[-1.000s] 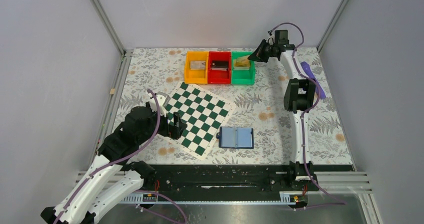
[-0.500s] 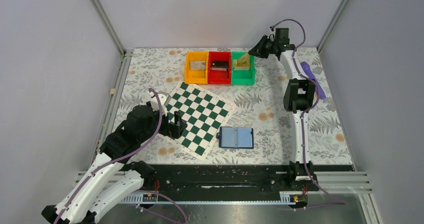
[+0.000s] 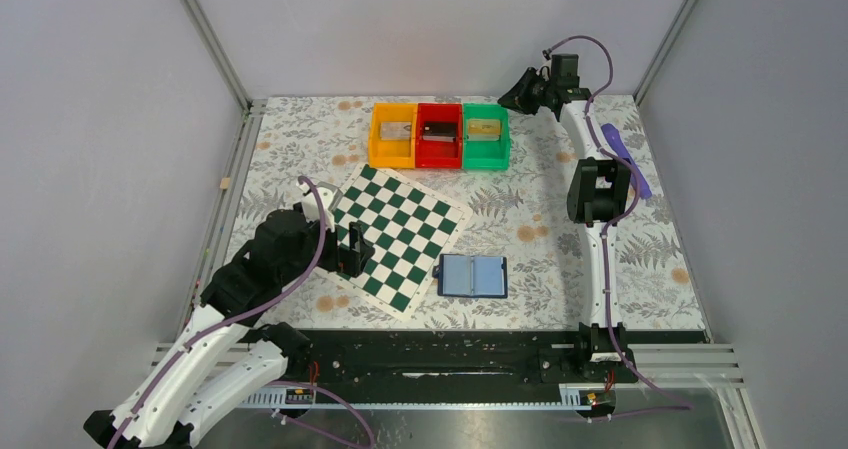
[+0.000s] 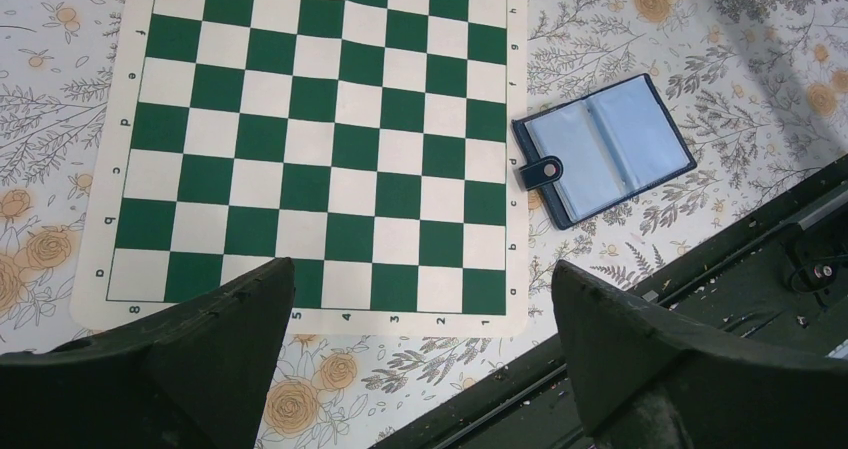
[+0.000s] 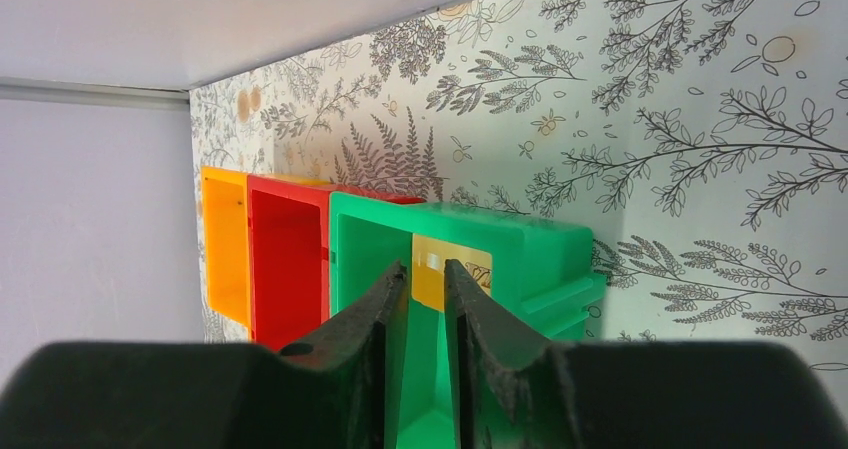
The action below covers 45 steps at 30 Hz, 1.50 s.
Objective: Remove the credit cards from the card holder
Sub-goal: Place the credit card in the storage box, then remove the credit card from the card holder.
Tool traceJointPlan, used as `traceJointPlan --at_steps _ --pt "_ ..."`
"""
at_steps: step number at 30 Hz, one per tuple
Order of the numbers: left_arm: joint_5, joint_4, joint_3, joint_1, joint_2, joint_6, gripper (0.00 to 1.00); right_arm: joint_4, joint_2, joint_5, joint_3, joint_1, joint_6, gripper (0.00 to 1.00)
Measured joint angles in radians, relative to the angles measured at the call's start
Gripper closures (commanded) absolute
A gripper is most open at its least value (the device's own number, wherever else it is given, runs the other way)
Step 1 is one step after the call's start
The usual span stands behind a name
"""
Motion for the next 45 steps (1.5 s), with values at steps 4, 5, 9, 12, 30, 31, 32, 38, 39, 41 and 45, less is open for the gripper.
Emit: traceJointPlan --at_steps 4,5,9,12,30,31,32,38,39,41,45 --pt "0.0 0.0 0.0 0.0 0.0 0.0 0.01 -0.006 0.0 0.001 0.0 0.0 -0.006 0.73" --pt "0.0 0.0 0.0 0.001 0.002 0.0 0.01 -0.009 -0.004 0.002 -0.004 0.0 -0.01 0.72" --pt "-0.014 -0.002 0.0 0.001 0.012 -0.011 0.01 -0.044 -0.082 0.041 -0.109 0.0 -0.028 0.71" --pt "-0.063 -0.003 -0.001 0.002 0.013 -0.039 0.01 -0.09 -0.188 0.072 -0.207 0.0 -0.035 0.69" --pt "0.206 0.126 -0.119 0.007 0.062 -0.277 0.17 -0.074 -1.207 0.196 -1.379 0.261 -0.042 0.56" --pt "0.228 0.145 -0.129 0.004 0.076 -0.292 0.18 -0.061 -1.246 0.203 -1.444 0.28 -0.031 0.56" --pt "0.251 0.169 -0.142 0.0 0.093 -0.309 0.19 -0.037 -1.288 0.209 -1.518 0.299 -0.017 0.55" --pt "0.315 0.335 -0.183 -0.074 0.214 -0.391 0.23 0.079 -1.443 0.248 -1.818 0.389 0.072 0.57" --pt "0.317 0.362 -0.186 -0.095 0.249 -0.399 0.24 0.105 -1.455 0.251 -1.852 0.402 0.085 0.59" --pt "0.319 0.403 -0.189 -0.127 0.31 -0.41 0.24 0.134 -1.465 0.251 -1.888 0.421 0.103 0.61" --pt "0.324 0.486 -0.195 -0.179 0.414 -0.436 0.24 0.204 -1.469 0.25 -1.92 0.452 0.14 0.62"
